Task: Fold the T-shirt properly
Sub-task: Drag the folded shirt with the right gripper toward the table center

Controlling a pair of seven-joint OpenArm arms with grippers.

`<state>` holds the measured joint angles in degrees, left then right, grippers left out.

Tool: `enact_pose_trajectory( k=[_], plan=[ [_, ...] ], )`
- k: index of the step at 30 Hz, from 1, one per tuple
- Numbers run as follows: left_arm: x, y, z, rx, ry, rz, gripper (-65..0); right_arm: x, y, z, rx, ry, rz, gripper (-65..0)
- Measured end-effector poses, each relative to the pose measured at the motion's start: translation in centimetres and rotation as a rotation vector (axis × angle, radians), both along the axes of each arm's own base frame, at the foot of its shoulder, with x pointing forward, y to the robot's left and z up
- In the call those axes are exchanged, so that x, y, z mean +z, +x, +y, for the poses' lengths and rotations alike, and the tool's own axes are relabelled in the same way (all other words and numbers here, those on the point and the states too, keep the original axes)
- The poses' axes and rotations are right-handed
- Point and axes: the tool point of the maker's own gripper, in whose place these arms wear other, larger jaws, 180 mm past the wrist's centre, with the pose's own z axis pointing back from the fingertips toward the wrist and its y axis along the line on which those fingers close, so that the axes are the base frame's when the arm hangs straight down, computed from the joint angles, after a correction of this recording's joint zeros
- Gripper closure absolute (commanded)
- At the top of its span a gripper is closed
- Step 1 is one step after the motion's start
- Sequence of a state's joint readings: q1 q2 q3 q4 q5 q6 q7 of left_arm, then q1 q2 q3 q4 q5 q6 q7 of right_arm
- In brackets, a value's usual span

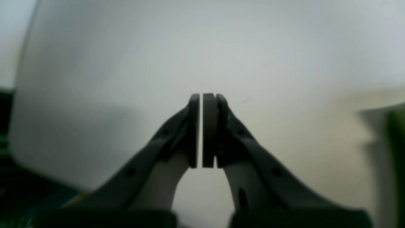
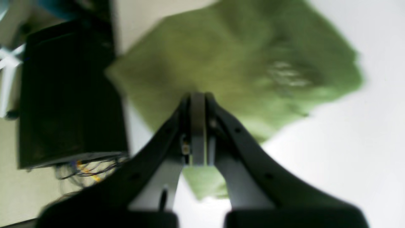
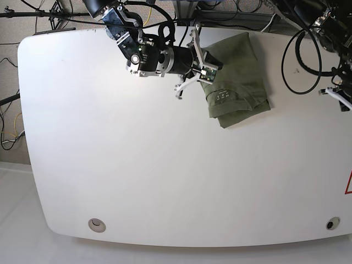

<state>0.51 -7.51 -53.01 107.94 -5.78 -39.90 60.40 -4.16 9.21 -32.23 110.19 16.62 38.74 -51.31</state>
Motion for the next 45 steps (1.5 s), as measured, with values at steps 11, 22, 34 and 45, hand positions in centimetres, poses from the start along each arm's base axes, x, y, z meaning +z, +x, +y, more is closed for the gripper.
enact_pose_trajectory(
  k=[11, 22, 34, 45],
  plan=[
    [-1.5, -3.5, 1.2, 0.036, 0.01, 0.078, 0.0, -0.8, -1.3, 3.1, 0.146, -0.017, 0.009, 0.0],
    [-1.2, -3.9, 1.9, 0.053, 0.02, 0.079, 0.0, -5.4, -1.0, 4.8, 0.168, -0.107, 0.123, 0.0],
    [-1.1, -3.9, 1.9, 0.053, 0.023, 0.078, 0.0, -7.7, 1.5, 6.4, 0.124, -0.024, 0.212, 0.0],
    [-2.0, -5.0, 1.8, 0.052, 0.02, 0.114, 0.0, -8.2, 4.4, 6.2, 0.05, 0.018, 0.219, 0.0]
  ],
)
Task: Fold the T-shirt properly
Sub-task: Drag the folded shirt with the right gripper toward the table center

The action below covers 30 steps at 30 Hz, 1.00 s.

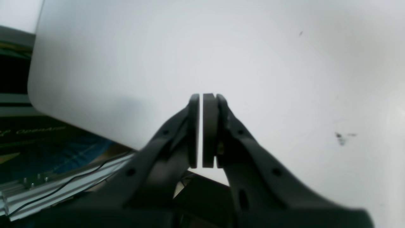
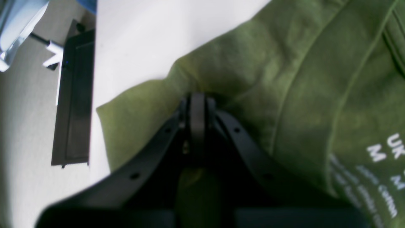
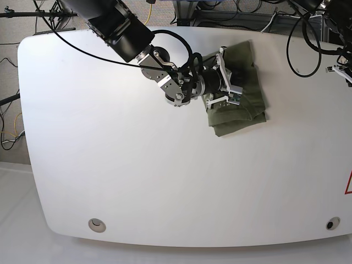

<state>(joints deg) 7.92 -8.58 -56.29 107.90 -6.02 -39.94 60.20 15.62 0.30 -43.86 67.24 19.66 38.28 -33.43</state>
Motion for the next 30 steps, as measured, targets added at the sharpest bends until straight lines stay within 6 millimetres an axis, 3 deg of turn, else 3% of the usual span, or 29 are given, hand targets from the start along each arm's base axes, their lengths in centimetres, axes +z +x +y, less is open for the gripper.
enact_pose_trajectory(
  k=[11, 23, 30],
  plan=[
    [-0.2, 0.1, -0.3, -0.003, -0.007, -0.004, 0.0, 0.1, 5.9, -1.1, -0.171, -0.036, -0.058, 0.0],
    [-0.2, 0.1, -0.3, -0.003, -0.007, -0.002, 0.0, 0.1, 11.7, -4.3, -0.354, -0.021, -0.05, 0.0],
    [-0.5, -0.4, -0.3, -0.006, -0.005, 0.015, 0.0, 0.4, 13.8, -5.1, -0.375, -0.036, -0.07, 0.0]
  ],
)
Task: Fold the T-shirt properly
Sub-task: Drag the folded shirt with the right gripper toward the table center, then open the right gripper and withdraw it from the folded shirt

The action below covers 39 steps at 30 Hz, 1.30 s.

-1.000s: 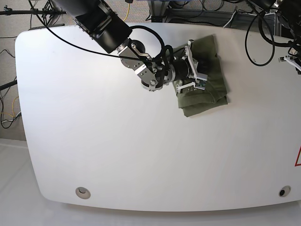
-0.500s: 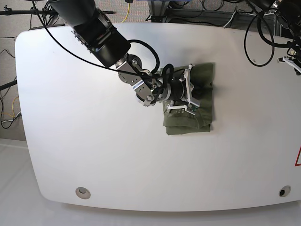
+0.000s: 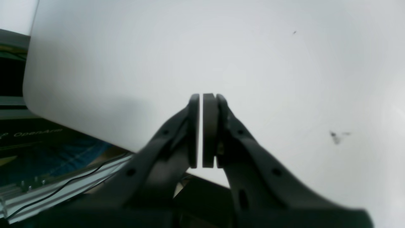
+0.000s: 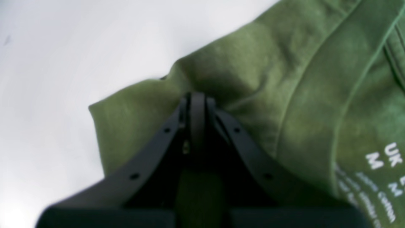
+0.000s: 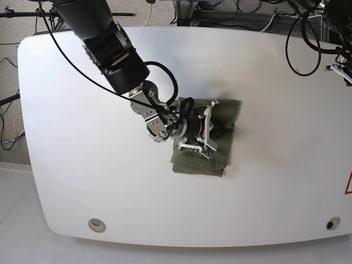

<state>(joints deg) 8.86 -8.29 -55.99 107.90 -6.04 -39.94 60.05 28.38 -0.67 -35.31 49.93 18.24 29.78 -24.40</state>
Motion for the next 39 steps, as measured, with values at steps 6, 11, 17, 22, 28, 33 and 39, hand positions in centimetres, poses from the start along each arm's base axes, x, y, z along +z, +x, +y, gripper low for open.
enact_pose_trajectory(
  k=[6, 11, 17, 22, 28, 33, 39],
  plan=[
    [-0.1, -0.1, 0.0, 0.0, -0.001, 0.004, 0.0, 0.1, 0.7, -0.1, 0.016, 0.0, 0.002, 0.0],
    [0.0, 0.0, 0.0, 0.0, 0.0, 0.0, 0.0, 0.1, 0.8, 0.8, 0.036, 0.006, 0.018, 0.0],
    [0.0, 0.0, 0.0, 0.0, 0.001, 0.001, 0.0, 0.3, 0.7, 1.4, 0.045, 0.009, 0.016, 0.0],
    [0.0, 0.0, 0.0, 0.0, 0.0, -0.002, 0.0, 1.2, 0.8, 1.6, 0.066, -0.003, -0.017, 0.0],
    [0.5, 0.6, 0.2, 0.003, 0.004, -0.017, 0.0, 3.1, 1.0, 2.1, 0.093, -0.024, -0.054, 0.0],
    [1.9, 1.7, 0.7, 0.008, 0.017, -0.07, 0.0, 6.6, 2.6, 1.8, 0.063, 0.012, -0.11, 0.0],
    [5.2, 0.9, 3.7, 0.113, 0.076, -0.16, 0.0, 11.4, 4.7, -0.9, 0.011, -0.018, -0.211, 0.0]
  ],
)
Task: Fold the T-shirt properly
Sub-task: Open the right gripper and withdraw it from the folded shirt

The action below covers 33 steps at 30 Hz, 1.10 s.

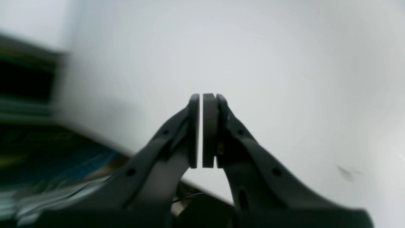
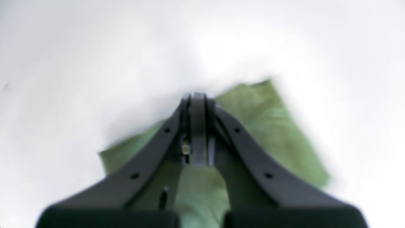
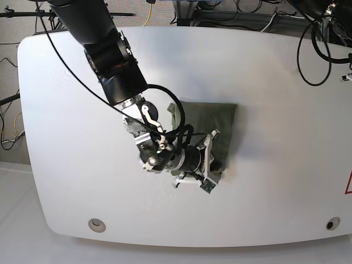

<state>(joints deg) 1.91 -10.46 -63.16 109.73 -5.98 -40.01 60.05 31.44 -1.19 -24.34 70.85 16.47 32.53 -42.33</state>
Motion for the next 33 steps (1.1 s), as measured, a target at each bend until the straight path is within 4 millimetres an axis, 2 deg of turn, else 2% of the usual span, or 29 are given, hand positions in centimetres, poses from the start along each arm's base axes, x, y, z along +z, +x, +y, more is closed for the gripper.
enact_pose_trajectory(
  k=[6, 8, 10, 14, 17, 19, 21, 25, 28, 32, 33],
  plan=[
    [2.6, -0.2, 2.1, 0.036, 0.049, -0.044, 0.0, 4.2, -0.1, -3.3, -0.048, -0.021, -0.111, 0.0],
    [3.8, -0.6, 3.1, 0.057, 0.079, -0.065, 0.0, 5.6, -0.3, -5.1, -0.085, -0.016, -0.143, 0.0],
    [4.4, -1.4, 3.9, 0.082, 0.094, -0.072, 0.0, 6.1, -0.2, -7.3, -0.154, -0.004, -0.144, 0.0],
    [4.2, -3.7, 5.0, 0.146, 0.101, -0.039, 0.0, 4.3, -0.6, -13.1, -0.312, -0.022, -0.108, 0.0],
    [4.1, -5.4, 5.7, 0.176, 0.107, -0.021, 0.0, 2.2, -2.7, -18.2, -0.435, -0.073, -0.079, 0.0],
    [4.0, -6.6, 6.1, 0.2, 0.111, -0.007, 0.0, 1.2, -4.4, -20.8, -0.484, -0.115, -0.066, 0.0],
    [3.9, -7.8, 6.4, 0.223, 0.113, 0.008, 0.0, 1.2, -5.9, -22.9, -0.527, -0.129, -0.069, 0.0],
    [3.5, -10.1, 6.8, 0.255, 0.12, 0.053, 0.0, 2.7, -7.8, -27.2, -0.645, -0.116, -0.119, 0.0],
    [3.0, -11.7, 7.0, 0.274, 0.122, 0.089, 0.0, 2.5, -9.6, -30.8, -0.746, -0.118, -0.11, 0.0],
    [1.3, -14.2, 6.3, 0.309, 0.088, 0.137, 0.0, 0.9, -13.9, -38.6, -0.965, -0.225, -0.039, 0.0],
    [0.8, -14.7, 6.1, 0.315, 0.079, 0.151, 0.0, 0.5, -14.9, -39.8, -0.999, -0.246, -0.018, 0.0]
  ],
)
